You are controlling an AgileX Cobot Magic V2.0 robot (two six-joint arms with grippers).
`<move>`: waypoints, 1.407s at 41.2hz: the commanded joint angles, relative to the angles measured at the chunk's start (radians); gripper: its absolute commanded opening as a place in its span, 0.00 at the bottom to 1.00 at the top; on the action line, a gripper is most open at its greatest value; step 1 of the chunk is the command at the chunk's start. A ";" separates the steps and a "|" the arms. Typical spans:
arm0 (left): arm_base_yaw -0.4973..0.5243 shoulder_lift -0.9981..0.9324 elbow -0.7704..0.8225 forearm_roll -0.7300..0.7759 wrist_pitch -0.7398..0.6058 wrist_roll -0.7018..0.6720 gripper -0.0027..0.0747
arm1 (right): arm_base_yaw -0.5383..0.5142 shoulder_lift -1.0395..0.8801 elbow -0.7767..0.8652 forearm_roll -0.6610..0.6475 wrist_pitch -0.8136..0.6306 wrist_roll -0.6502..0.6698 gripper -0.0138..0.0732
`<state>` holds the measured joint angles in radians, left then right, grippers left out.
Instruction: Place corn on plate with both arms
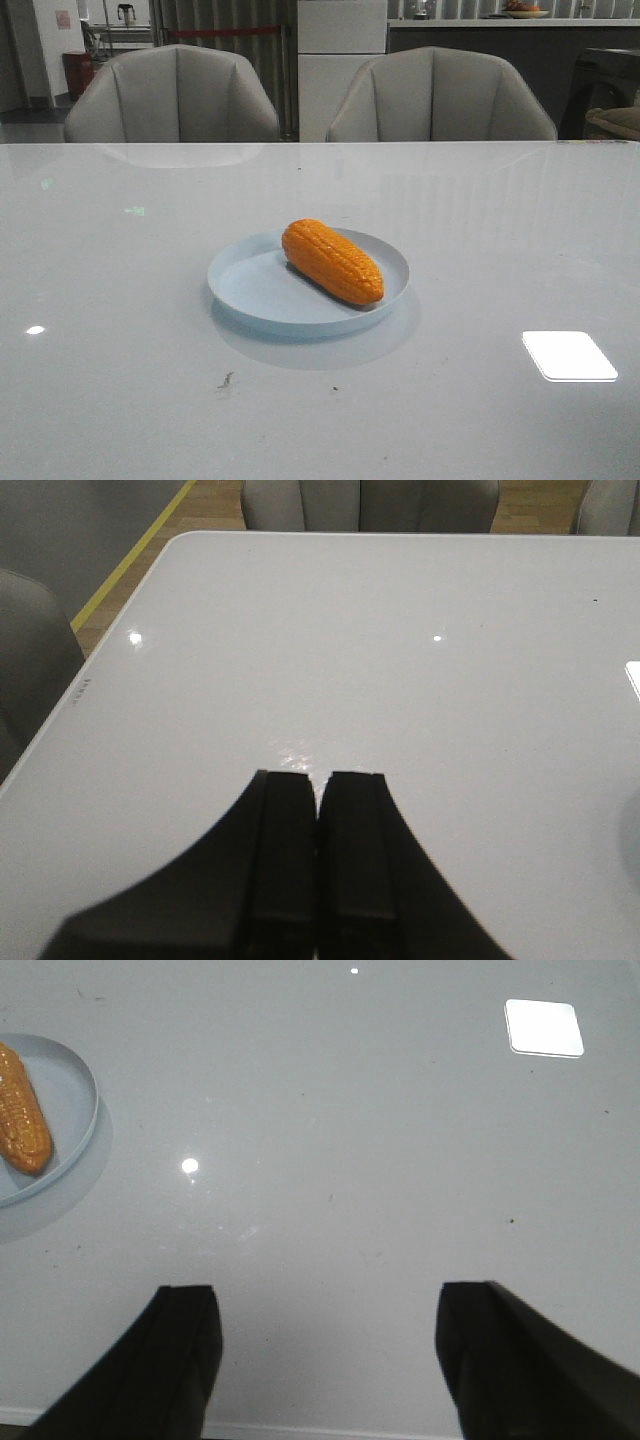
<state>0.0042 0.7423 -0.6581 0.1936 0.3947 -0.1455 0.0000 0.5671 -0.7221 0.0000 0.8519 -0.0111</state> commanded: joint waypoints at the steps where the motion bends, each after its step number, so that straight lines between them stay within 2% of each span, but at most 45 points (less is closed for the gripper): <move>1: 0.003 -0.005 -0.028 -0.005 -0.081 -0.009 0.15 | -0.007 -0.003 -0.023 0.000 -0.071 -0.001 0.80; 39: 0.003 -0.010 -0.026 -0.005 -0.078 -0.009 0.15 | -0.007 -0.003 -0.023 0.000 -0.071 -0.001 0.80; 42: 0.003 -0.033 -0.026 -0.034 -0.078 -0.009 0.15 | -0.007 -0.003 -0.023 0.000 -0.070 -0.001 0.80; 46: 0.003 -0.068 -0.026 -0.163 -0.080 -0.009 0.15 | -0.007 -0.003 -0.023 0.000 -0.070 -0.001 0.80; 54: 0.003 -0.130 -0.011 -0.185 -0.095 -0.005 0.15 | -0.007 -0.003 -0.023 0.000 -0.070 -0.001 0.80; 58: -0.008 -0.178 0.026 -0.252 -0.153 0.121 0.15 | -0.007 -0.003 -0.023 0.000 -0.070 -0.001 0.80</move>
<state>0.0042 0.5958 -0.6249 0.0000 0.3697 -0.1099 0.0000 0.5627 -0.7177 0.0000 0.8519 -0.0111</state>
